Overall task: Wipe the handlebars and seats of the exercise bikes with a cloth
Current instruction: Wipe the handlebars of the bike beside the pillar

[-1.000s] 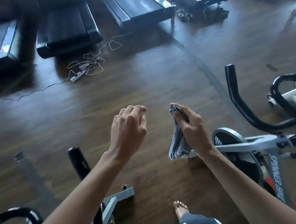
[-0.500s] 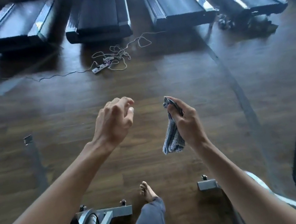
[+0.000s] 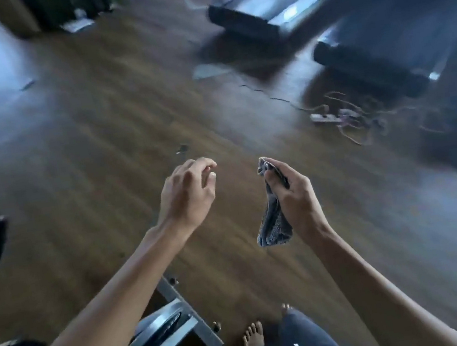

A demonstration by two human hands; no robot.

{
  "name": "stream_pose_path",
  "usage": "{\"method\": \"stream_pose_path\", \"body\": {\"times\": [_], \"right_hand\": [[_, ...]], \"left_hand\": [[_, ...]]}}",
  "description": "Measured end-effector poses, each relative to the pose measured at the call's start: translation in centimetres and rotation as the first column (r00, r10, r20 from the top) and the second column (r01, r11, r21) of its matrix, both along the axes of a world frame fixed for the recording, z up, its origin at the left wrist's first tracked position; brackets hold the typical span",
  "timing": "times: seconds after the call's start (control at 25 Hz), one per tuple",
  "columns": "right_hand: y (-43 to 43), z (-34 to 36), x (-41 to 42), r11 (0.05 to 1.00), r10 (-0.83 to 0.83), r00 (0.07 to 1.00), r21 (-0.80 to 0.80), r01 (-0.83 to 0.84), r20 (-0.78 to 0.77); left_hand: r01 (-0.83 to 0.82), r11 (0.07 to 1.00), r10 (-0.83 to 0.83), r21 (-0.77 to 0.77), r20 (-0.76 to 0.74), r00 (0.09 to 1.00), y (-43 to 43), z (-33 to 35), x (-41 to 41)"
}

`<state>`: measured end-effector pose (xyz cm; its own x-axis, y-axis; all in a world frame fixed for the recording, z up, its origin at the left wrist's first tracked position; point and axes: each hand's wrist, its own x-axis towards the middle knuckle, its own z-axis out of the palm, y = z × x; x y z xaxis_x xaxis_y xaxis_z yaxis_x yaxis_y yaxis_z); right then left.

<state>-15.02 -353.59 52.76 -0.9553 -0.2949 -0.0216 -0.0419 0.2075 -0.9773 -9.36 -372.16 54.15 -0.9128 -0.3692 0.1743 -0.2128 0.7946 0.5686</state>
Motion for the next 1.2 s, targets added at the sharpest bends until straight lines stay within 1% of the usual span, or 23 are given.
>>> {"method": "stream_pose_path", "body": {"times": [0.08, 0.16, 0.2, 0.24, 0.32, 0.4, 0.44, 0.52, 0.6, 0.68, 0.76, 0.84, 0.96, 1.04, 1.12, 1.2], "right_hand": [[-5.2, -0.4, -2.3, 0.984, 0.179, 0.984, 0.005, -0.179, 0.015], [-9.8, -1.2, -4.0, 0.943, 0.332, 0.943, 0.003, -0.332, 0.016], [-11.8, -1.4, -4.7, 0.915, 0.403, 0.915, -0.004, -0.403, 0.016], [-14.7, -1.7, -5.3, 0.861, 0.509, 0.86, -0.016, -0.509, 0.024], [-18.8, -1.8, -6.0, 0.731, 0.683, 0.729, -0.047, -0.681, 0.04], [-22.4, -1.6, -6.0, 0.552, 0.834, 0.55, -0.051, -0.832, 0.051], [-23.9, -1.4, -5.7, 0.446, 0.895, 0.443, -0.053, -0.893, 0.055], [-26.0, -1.1, -4.9, 0.263, 0.964, 0.261, -0.044, -0.964, 0.048], [-27.4, -1.1, -3.6, 0.095, 0.994, 0.093, -0.042, -0.995, 0.051], [-27.8, -1.1, -1.4, -0.081, 0.995, -0.083, -0.034, -0.996, 0.05], [-27.5, -1.2, 1.4, -0.236, 0.97, -0.238, -0.038, -0.971, 0.051], [-26.2, -1.0, 4.3, -0.37, 0.927, -0.373, -0.062, -0.927, 0.039], [-23.7, -0.8, 8.6, -0.502, 0.861, -0.508, -0.106, -0.858, 0.033], [-21.5, -0.9, 11.4, -0.598, 0.8, -0.601, -0.091, -0.797, 0.006], [-19.6, -1.7, 13.5, -0.68, 0.732, -0.681, -0.052, -0.732, 0.008], [-17.7, -2.4, 15.1, -0.733, 0.68, -0.733, -0.055, -0.678, -0.033]], "left_hand": [[-0.2, 0.98, 0.2, -0.003, 0.002, 0.98, -3.7, -0.3, 1.0], [-0.366, 0.93, 0.366, -0.012, 0.002, 0.931, -6.6, -0.7, 2.2], [-0.433, 0.901, 0.433, -0.018, -0.001, 0.902, -7.6, -0.8, 2.7], [-0.519, 0.855, 0.519, -0.023, -0.004, 0.855, -8.8, -0.9, 3.4], [-0.644, 0.765, 0.644, -0.028, -0.003, 0.765, -10.2, -0.9, 4.5], [-0.767, 0.641, 0.767, -0.02, 0.01, 0.641, -10.8, -0.7, 5.5], [-0.828, 0.561, 0.828, -0.015, 0.017, 0.56, -10.6, -0.4, 6.1], [-0.906, 0.424, 0.906, -0.009, 0.019, 0.424, -9.4, 0.1, 7.1], [-0.959, 0.285, 0.958, 0.008, 0.034, 0.285, -7.9, 0.4, 8.1], [-0.993, 0.117, 0.992, 0.01, 0.037, 0.118, -5.4, 0.9, 9.5], [-1.0, -0.027, 1.0, 0.002, 0.007, -0.027, -2.8, 1.2, 11.4], [-0.988, -0.156, 0.988, 0.016, -0.005, -0.156, 0.5, 1.5, 13.2], [-0.95, -0.312, 0.95, -0.019, -0.026, -0.311, 5.4, 2.4, 15.1], [-0.906, -0.42, 0.906, -0.047, -0.071, -0.416, 8.8, 2.7, 15.9], [-0.833, -0.549, 0.833, -0.067, -0.117, -0.54, 11.7, 2.2, 16.9], [-0.721, -0.691, 0.72, -0.054, -0.147, -0.679, 14.3, 1.4, 17.6]]}}
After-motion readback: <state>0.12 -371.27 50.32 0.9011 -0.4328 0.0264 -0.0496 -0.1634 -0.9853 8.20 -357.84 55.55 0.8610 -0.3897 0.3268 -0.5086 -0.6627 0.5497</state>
